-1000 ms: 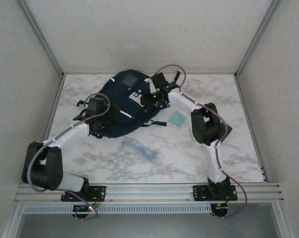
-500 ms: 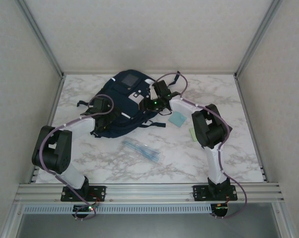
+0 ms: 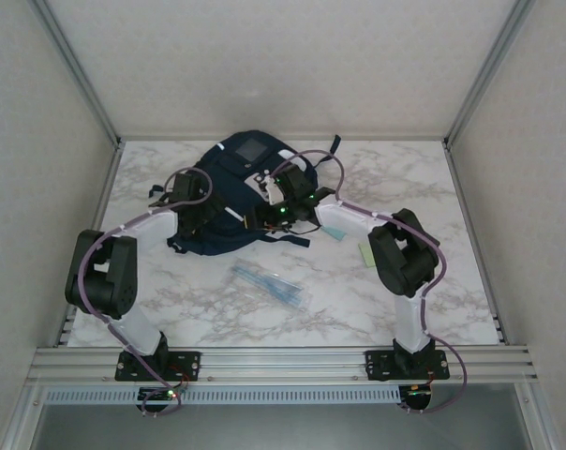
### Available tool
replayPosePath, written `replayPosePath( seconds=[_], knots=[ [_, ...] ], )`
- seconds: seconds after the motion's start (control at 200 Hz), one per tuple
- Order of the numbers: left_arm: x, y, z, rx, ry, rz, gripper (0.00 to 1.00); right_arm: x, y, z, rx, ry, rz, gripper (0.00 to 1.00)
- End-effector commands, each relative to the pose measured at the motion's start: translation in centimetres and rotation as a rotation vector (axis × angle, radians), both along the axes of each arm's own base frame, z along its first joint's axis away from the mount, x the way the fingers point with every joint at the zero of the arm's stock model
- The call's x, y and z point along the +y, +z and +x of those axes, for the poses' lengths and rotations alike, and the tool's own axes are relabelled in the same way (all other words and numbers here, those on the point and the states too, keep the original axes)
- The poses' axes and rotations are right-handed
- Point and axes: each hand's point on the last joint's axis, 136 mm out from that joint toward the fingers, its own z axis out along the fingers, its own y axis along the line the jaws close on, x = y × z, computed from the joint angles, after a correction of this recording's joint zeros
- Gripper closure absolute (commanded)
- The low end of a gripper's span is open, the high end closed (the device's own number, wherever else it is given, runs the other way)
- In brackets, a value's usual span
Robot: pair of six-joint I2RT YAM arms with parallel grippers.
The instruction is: Pack the student bag
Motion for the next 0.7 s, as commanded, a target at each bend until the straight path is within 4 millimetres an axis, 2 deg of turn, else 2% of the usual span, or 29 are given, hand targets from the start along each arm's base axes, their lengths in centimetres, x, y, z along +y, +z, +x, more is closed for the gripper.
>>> replayPosePath(
  seconds=[0.0, 0.125, 0.215, 0.305, 0.395, 0.506, 0.581, 0.616, 0.696],
  knots=[
    [0.0, 2.9, -0.2, -0.028, -0.1, 0.046, 0.05, -4.6, 1.0, 2.0, -0.074, -0.148, -0.128, 0.52],
    [-1.4, 6.1, -1.5, -0.057, -0.201, 0.08, 0.08, -9.8, 1.0, 4.4, -0.142, -0.318, -0.267, 0.48],
    [-2.5, 8.0, -2.5, -0.076, -0.241, 0.08, 0.09, -13.0, 0.1, 5.9, -0.122, -0.41, -0.33, 0.45],
    [-4.0, 9.2, -3.2, -0.087, -0.252, 0.048, 0.1, -14.8, -0.7, 7.3, -0.087, -0.478, -0.33, 0.39],
    [-6.0, 9.7, -3.7, -0.093, -0.273, 0.034, 0.1, -15.0, -1.7, 8.5, -0.051, -0.513, -0.282, 0.33],
    [-9.3, 9.9, -3.8, -0.096, -0.341, 0.056, 0.12, -13.2, -2.6, 9.8, -0.032, -0.502, -0.191, 0.31],
    [-11.4, 9.3, -3.6, -0.076, -0.395, 0.102, 0.15, -11.7, -3.3, 10.6, 0.0, -0.489, -0.119, 0.31],
    [-12.5, 9.2, -3.5, -0.068, -0.424, 0.115, 0.2, -11.0, -3.4, 10.8, 0.019, -0.488, -0.083, 0.31],
    [-14.3, 8.0, -3.4, -0.035, -0.465, 0.156, 0.25, -10.5, -4.6, 11.2, 0.056, -0.51, -0.051, 0.33]
  ],
)
